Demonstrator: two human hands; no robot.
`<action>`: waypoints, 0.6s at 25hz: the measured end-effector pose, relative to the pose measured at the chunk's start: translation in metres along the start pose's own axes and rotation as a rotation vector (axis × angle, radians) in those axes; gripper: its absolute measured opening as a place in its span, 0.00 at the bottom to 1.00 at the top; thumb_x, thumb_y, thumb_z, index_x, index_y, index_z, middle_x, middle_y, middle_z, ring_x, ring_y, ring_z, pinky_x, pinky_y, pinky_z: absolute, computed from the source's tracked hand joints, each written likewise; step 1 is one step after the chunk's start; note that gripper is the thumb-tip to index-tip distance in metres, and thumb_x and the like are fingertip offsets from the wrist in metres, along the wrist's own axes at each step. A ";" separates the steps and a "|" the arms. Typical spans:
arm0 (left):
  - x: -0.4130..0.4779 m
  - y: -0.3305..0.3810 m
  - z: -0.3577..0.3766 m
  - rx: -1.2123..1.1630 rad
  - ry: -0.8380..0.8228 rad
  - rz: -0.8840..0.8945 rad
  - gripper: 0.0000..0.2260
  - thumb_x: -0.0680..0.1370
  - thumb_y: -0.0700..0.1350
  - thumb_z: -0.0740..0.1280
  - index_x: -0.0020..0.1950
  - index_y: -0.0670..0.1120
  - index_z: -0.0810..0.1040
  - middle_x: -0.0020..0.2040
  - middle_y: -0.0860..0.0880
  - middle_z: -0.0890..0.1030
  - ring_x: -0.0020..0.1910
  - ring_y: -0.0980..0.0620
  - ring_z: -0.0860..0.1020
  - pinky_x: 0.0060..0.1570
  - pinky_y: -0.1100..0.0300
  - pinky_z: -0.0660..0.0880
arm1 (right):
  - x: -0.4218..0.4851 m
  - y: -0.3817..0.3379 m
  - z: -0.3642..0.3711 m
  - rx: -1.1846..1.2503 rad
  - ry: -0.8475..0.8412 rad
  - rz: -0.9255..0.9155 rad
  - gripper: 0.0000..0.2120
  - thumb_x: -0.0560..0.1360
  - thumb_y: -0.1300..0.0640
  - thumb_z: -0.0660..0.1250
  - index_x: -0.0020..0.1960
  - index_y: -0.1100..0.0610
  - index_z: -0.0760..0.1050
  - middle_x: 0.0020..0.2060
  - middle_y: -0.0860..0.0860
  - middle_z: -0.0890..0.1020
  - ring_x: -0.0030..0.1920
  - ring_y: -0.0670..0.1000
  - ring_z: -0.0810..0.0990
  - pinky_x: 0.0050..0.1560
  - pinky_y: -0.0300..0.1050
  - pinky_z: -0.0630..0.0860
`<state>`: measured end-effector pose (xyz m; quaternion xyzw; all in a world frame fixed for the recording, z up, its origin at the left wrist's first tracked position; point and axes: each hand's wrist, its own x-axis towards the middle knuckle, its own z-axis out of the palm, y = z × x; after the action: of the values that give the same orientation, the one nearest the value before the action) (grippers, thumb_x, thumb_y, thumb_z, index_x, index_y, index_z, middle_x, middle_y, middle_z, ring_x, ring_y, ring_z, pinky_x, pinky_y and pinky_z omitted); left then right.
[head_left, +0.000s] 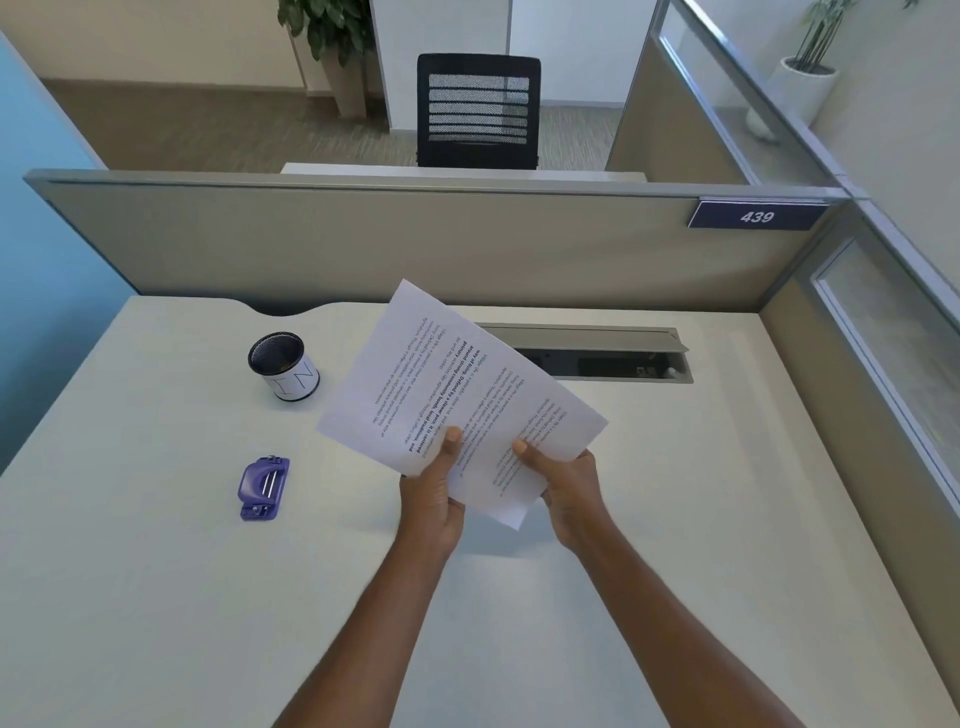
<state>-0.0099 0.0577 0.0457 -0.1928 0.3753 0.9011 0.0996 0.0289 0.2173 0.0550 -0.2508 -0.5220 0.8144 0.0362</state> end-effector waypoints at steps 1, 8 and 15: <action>0.001 0.002 -0.002 -0.001 -0.009 0.006 0.25 0.80 0.34 0.76 0.76 0.48 0.80 0.69 0.44 0.87 0.63 0.46 0.88 0.53 0.48 0.88 | 0.001 -0.002 -0.001 -0.013 0.005 -0.002 0.18 0.75 0.67 0.80 0.62 0.53 0.84 0.58 0.56 0.90 0.56 0.60 0.90 0.55 0.59 0.88; 0.036 0.066 -0.020 0.194 -0.041 0.179 0.13 0.79 0.37 0.78 0.62 0.48 0.89 0.62 0.45 0.90 0.58 0.48 0.89 0.52 0.53 0.88 | 0.007 -0.033 -0.040 -0.137 0.006 -0.041 0.17 0.75 0.67 0.80 0.60 0.55 0.85 0.57 0.56 0.91 0.56 0.61 0.90 0.56 0.61 0.89; 0.056 0.103 -0.024 0.859 -0.321 0.204 0.11 0.78 0.45 0.81 0.59 0.52 0.91 0.56 0.49 0.92 0.55 0.43 0.90 0.54 0.53 0.88 | 0.017 -0.052 -0.065 -0.242 0.034 -0.108 0.16 0.75 0.67 0.81 0.59 0.54 0.86 0.54 0.53 0.92 0.53 0.57 0.91 0.51 0.54 0.89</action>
<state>-0.0873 -0.0291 0.0726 0.0457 0.7111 0.6879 0.1379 0.0326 0.3003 0.0722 -0.2387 -0.6285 0.7380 0.0584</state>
